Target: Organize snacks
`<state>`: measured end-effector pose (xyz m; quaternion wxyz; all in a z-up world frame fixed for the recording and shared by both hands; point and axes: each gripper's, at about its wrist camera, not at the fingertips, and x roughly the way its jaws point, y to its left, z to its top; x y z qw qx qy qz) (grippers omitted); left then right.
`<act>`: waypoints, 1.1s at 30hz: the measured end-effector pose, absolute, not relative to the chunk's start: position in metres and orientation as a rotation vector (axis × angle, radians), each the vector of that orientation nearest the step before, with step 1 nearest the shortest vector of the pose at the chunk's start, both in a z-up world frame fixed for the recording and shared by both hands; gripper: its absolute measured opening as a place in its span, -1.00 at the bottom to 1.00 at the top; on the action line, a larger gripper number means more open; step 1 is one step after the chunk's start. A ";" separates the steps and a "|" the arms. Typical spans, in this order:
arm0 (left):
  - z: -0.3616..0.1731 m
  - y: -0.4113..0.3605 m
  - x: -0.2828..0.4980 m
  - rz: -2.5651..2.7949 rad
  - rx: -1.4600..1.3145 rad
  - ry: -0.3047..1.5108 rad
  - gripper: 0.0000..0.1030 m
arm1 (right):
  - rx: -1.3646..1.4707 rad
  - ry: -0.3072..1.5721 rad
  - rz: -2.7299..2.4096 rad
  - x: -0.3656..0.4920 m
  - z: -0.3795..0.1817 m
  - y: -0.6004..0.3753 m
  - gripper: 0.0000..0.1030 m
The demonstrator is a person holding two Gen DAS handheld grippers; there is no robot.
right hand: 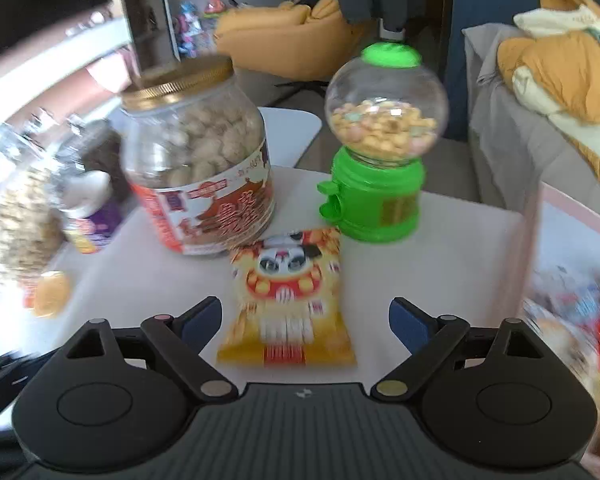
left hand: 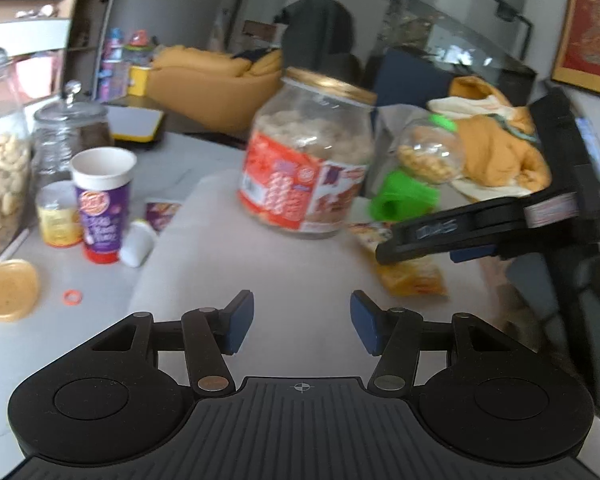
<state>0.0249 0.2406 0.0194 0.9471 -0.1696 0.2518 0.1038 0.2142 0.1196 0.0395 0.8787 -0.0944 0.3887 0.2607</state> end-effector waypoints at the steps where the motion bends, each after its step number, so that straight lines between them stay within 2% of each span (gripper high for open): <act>1: 0.018 0.240 0.026 0.203 -0.349 0.520 0.15 | -0.232 0.814 0.525 0.219 0.033 0.129 0.78; 4: 0.018 0.241 0.027 0.185 -0.345 0.539 0.15 | -0.292 0.887 0.497 0.236 0.011 0.146 0.78; 5: 0.017 0.239 0.027 0.186 -0.336 0.545 0.15 | -0.267 0.888 0.496 0.237 0.012 0.143 0.70; 6: 0.017 0.238 0.028 0.185 -0.329 0.551 0.15 | -0.258 0.901 0.503 0.236 0.014 0.142 0.36; 7: 0.016 0.236 0.029 0.182 -0.323 0.557 0.15 | -0.247 0.908 0.514 0.234 0.017 0.140 0.25; 13: 0.009 0.226 0.030 0.206 -0.273 0.577 0.14 | -0.313 0.884 0.611 0.179 0.043 0.104 0.24; 21: 0.015 0.212 0.013 0.203 -0.262 0.599 0.14 | -0.359 0.886 0.648 0.102 0.039 0.032 0.25; 23: 0.017 0.208 0.006 0.202 -0.260 0.614 0.14 | -0.403 0.862 0.630 0.088 0.034 0.020 0.33; 25: 0.018 0.203 -0.004 0.195 -0.258 0.632 0.13 | -0.424 0.842 0.622 0.077 0.031 0.011 0.55; 26: 0.018 0.201 -0.010 0.185 -0.259 0.645 0.13 | -0.418 0.828 0.628 0.069 0.033 0.006 0.57; 31: 0.016 0.190 -0.052 0.093 -0.318 0.703 -0.30 | -0.355 0.809 0.699 0.032 0.037 -0.015 0.59; 33: 0.016 0.183 -0.063 0.063 -0.350 0.721 -0.39 | -0.314 0.843 0.752 0.017 0.034 -0.021 0.59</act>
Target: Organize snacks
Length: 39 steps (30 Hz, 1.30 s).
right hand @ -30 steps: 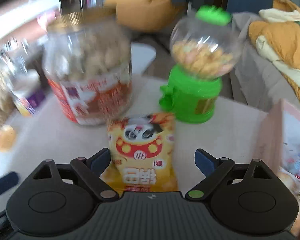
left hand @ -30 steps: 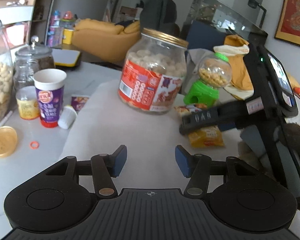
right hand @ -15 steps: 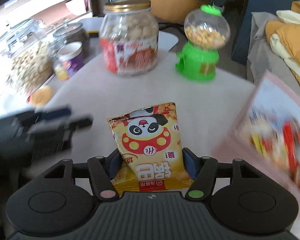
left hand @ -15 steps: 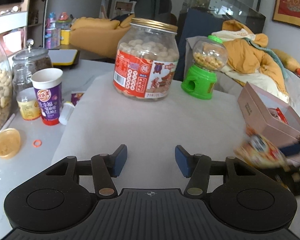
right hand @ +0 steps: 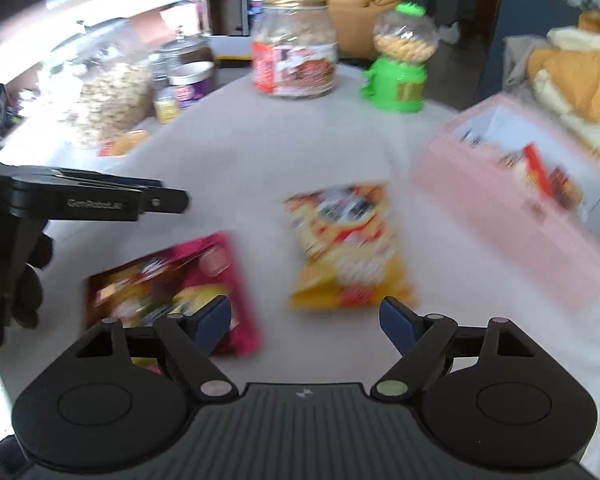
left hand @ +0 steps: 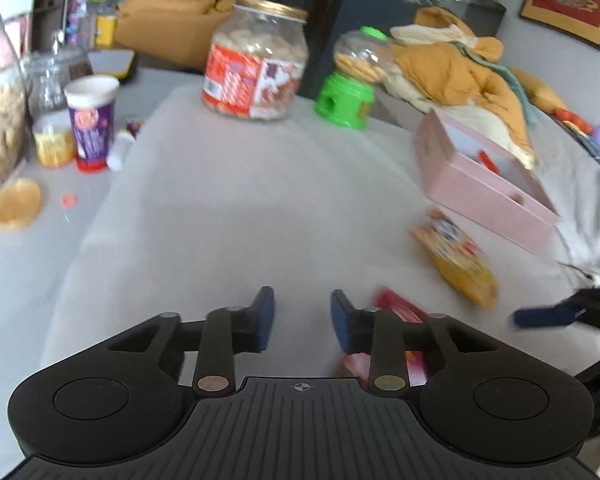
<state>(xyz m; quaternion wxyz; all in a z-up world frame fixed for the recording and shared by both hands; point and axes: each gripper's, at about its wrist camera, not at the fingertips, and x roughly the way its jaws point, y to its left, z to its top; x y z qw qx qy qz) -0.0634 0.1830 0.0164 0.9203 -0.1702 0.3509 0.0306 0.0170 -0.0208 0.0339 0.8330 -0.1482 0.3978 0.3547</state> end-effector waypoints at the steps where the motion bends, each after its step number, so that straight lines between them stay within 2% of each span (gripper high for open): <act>1: 0.016 0.180 -0.066 0.038 -0.375 0.731 -0.42 | -0.297 0.867 0.779 0.012 0.031 -0.021 0.59; 3: 0.015 0.176 -0.068 -0.044 -0.445 0.751 -0.40 | -0.255 0.923 0.825 0.003 0.023 -0.020 0.59; 4: 0.017 0.177 -0.069 -0.059 -0.472 0.745 -0.42 | -0.241 0.947 0.835 0.000 0.018 -0.018 0.71; 6: 0.024 0.180 -0.070 -0.015 -0.462 0.715 -0.42 | -0.234 0.926 0.810 -0.008 0.016 -0.008 0.76; 10: 0.035 0.191 -0.075 0.137 -0.415 0.659 -0.42 | -0.193 0.968 0.782 -0.008 0.016 0.020 1.00; 14: 0.036 0.204 -0.087 0.231 -0.425 0.629 -0.42 | -0.262 0.923 0.677 -0.010 0.009 0.060 1.00; 19: 0.033 0.213 -0.092 0.304 -0.413 0.619 -0.42 | -0.215 0.874 0.594 0.000 0.005 0.085 1.00; 26: 0.030 0.234 -0.101 0.366 -0.474 0.575 -0.41 | -0.113 0.944 0.530 0.025 0.010 0.097 1.00; 32: 0.024 0.246 -0.112 0.394 -0.512 0.584 -0.41 | -0.223 0.875 0.509 0.019 0.004 0.114 1.00; 35: 0.021 0.237 -0.108 0.329 -0.503 0.612 -0.41 | -0.317 0.851 0.631 0.009 0.005 0.104 1.00; 39: 0.016 0.213 -0.093 0.245 -0.485 0.653 -0.41 | -0.303 0.863 0.657 0.008 0.005 0.049 0.98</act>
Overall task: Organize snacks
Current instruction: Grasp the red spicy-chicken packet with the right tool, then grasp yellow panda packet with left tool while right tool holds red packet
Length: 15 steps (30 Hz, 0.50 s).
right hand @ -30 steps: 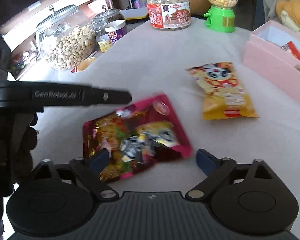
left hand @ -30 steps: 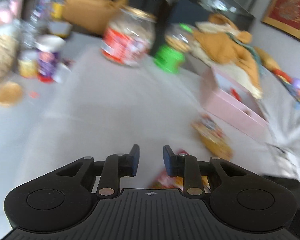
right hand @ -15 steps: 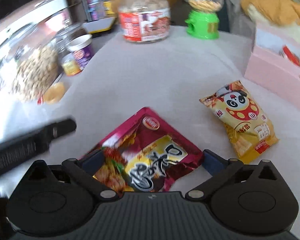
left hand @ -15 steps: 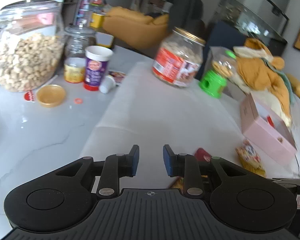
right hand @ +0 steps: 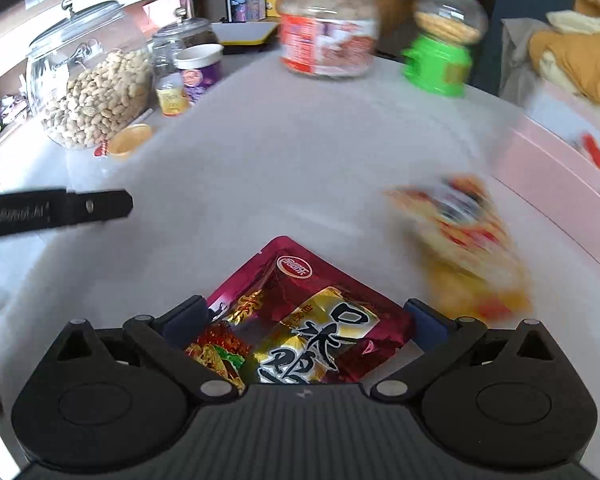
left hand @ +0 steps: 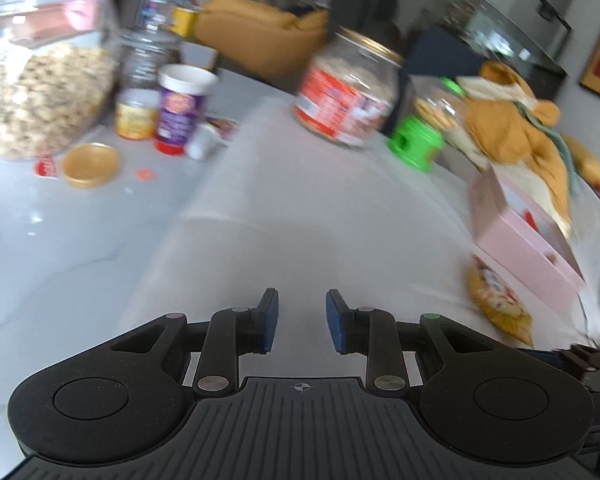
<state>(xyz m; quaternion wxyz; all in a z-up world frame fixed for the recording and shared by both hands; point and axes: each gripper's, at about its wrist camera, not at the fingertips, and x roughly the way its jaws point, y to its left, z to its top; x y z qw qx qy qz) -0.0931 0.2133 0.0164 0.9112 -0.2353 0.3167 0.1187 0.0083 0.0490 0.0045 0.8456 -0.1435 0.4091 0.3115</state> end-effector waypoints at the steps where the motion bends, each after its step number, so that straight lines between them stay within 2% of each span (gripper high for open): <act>1: 0.016 0.205 -0.088 0.221 -0.476 0.664 -0.41 | -0.295 0.863 0.647 0.008 0.004 0.032 0.98; 6: 0.019 0.161 -0.057 0.060 -0.463 0.727 -0.41 | -0.252 0.838 0.546 0.016 0.002 -0.060 0.98; 11: 0.035 0.096 -0.021 -0.044 -0.294 0.760 -0.41 | -0.228 0.727 0.422 0.036 -0.005 -0.121 0.99; 15: 0.041 0.049 -0.001 -0.113 -0.190 0.797 -0.41 | -0.061 0.755 0.453 0.050 -0.009 -0.151 1.00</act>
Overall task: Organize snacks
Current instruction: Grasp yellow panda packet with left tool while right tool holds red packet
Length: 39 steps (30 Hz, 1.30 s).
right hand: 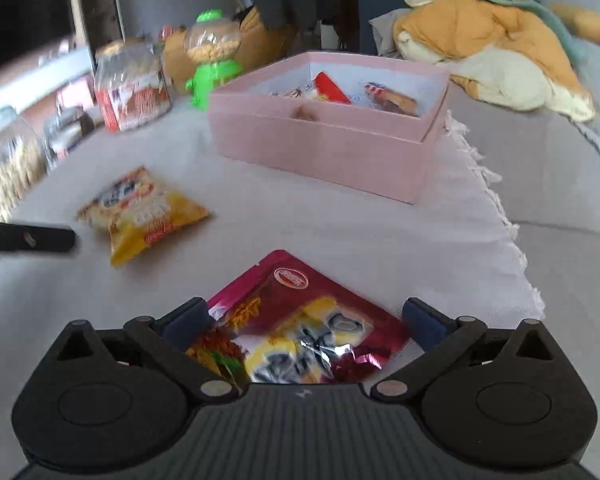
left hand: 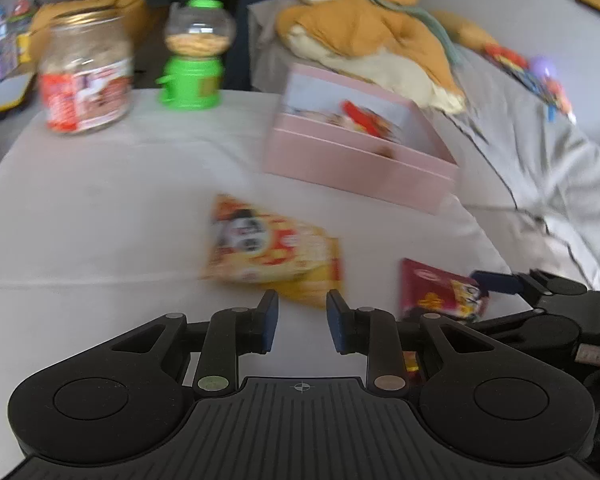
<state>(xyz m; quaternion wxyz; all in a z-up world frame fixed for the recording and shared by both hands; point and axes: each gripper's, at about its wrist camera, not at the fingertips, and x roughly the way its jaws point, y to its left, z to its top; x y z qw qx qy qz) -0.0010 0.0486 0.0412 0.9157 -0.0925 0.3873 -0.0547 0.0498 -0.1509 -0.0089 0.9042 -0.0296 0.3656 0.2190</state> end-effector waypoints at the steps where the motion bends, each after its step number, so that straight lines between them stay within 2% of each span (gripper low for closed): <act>1: 0.042 0.041 0.001 -0.106 -0.170 0.798 -0.41 | -0.064 0.752 0.454 0.049 -0.010 -0.151 1.00; 7: 0.039 0.022 0.022 0.016 0.020 0.770 -0.38 | -0.092 0.743 0.443 0.042 -0.011 -0.145 1.00; 9: 0.037 0.027 0.027 0.057 0.068 0.774 -0.28 | -0.085 0.742 0.446 0.041 -0.011 -0.147 1.00; 11: 0.036 0.037 0.027 0.108 0.097 0.774 -0.27 | -0.087 0.742 0.445 0.042 -0.012 -0.146 1.00; 13: 0.035 0.052 0.025 0.158 0.068 0.778 -0.35 | -0.089 0.742 0.443 0.042 -0.011 -0.146 1.00; 17: 0.043 0.070 0.023 0.088 -0.137 0.774 -0.34 | -0.087 0.741 0.440 0.041 -0.011 -0.146 1.00; 23: 0.055 0.035 0.045 0.070 -0.047 0.714 -0.32 | -0.086 0.741 0.441 0.042 -0.011 -0.146 1.00; 32: 0.027 -0.005 0.077 0.058 0.163 0.765 -0.28 | -0.088 0.740 0.439 0.042 -0.011 -0.145 1.00; 33: 0.025 -0.007 0.079 0.049 0.175 0.766 -0.26 | -0.090 0.740 0.438 0.042 -0.011 -0.145 1.00; 36: 0.026 -0.009 0.083 0.004 0.186 0.795 0.05 | -0.091 0.740 0.436 0.042 -0.011 -0.144 1.00; 39: 0.034 0.001 0.081 0.000 0.120 0.792 0.05 | -0.089 0.739 0.436 0.042 -0.012 -0.144 1.00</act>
